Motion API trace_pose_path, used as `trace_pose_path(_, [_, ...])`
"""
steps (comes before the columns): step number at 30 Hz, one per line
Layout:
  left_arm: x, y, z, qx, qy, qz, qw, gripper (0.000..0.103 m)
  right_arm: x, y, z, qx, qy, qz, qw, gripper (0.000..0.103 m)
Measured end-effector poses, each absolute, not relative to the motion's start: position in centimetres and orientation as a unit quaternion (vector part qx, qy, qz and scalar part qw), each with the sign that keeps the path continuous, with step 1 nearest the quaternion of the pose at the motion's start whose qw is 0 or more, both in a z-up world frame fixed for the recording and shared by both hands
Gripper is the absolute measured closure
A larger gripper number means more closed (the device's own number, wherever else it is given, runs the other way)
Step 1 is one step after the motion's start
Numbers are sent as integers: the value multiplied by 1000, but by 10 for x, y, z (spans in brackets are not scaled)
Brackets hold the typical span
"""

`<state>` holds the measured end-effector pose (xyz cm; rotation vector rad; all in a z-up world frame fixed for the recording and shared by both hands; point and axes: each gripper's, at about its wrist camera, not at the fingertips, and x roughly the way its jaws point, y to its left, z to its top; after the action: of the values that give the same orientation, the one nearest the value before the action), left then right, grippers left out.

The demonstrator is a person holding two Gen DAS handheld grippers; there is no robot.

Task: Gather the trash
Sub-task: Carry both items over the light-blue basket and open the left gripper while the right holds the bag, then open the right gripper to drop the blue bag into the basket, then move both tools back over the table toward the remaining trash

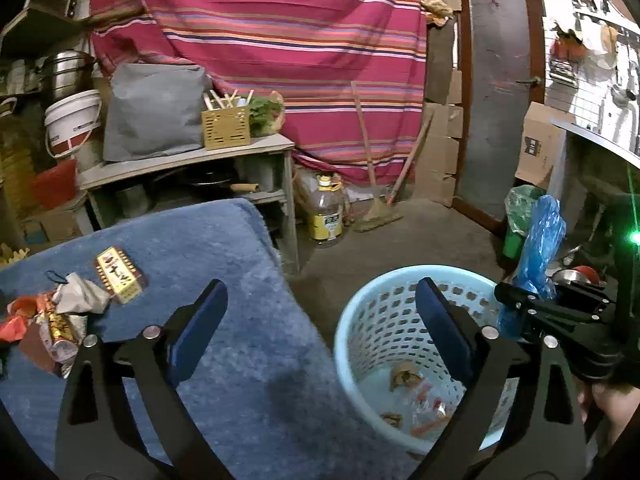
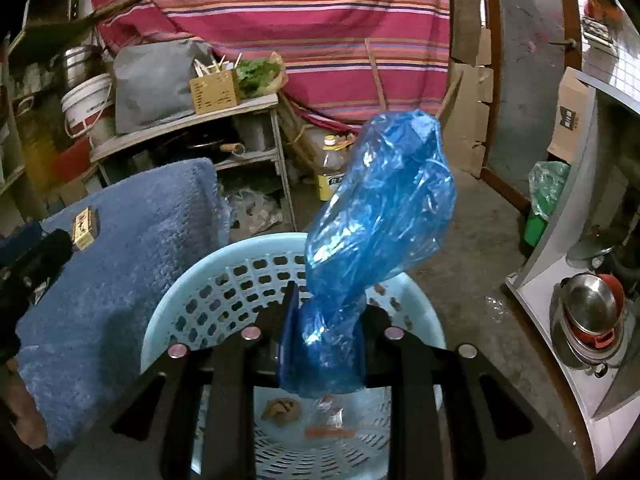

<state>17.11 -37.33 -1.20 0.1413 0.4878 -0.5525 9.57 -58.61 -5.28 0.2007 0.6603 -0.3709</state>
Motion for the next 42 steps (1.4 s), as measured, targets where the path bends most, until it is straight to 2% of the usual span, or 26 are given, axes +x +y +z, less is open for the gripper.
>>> trace_pose_path(3, [172, -360, -10, 68, 236, -261, 934, 7, 102, -577, -55, 82, 334, -181, 921, 76])
trace_pose_path(5, [172, -349, -8, 71, 231, -250, 937, 6, 105, -574, -56, 79, 339, -183, 919, 65])
trace_pose_path(7, [173, -338, -5, 70, 230, -240, 941, 6, 107, -571, -57, 82, 343, -182, 918, 37])
trace_pose_path(16, [184, -266, 20, 23, 241, -197, 950, 6, 112, -551, -55, 58, 343, -209, 914, 19])
trace_pose_path(21, [179, -229, 36, 42, 216, -157, 963, 6, 110, -536, -45, 47, 330, -216, 918, 14])
trace_pose_path(25, [178, -194, 41, 39, 205, -128, 970, 5, 110, -524, -39, 67, 320, -195, 925, 13])
trace_pose_path(42, [195, -63, 9, 12, 225, -23, 974, 5, 147, -393, -11, 28, 276, -109, 955, 12])
